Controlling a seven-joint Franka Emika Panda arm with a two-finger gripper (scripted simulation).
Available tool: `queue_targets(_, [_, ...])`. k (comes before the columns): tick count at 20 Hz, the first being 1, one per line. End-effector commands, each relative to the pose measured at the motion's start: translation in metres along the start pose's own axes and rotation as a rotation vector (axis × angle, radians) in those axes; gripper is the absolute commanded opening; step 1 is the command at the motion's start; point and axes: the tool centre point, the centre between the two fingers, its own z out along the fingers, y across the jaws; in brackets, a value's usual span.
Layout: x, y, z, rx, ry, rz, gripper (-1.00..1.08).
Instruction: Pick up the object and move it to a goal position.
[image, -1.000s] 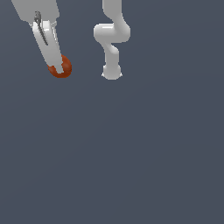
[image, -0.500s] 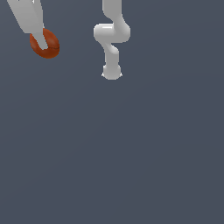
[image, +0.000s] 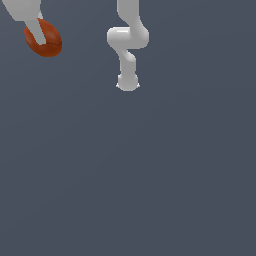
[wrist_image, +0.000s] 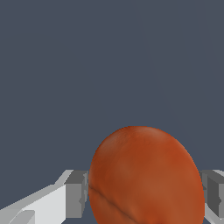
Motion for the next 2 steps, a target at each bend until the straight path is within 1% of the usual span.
queue_targets(1, [0.0004, -0.0002, -0.0023, 0.001, 0.001, 0.0, -1.0])
queue_targets(2, [0.0004, -0.0003, -0.0022, 0.001, 0.001, 0.0, -1.0])
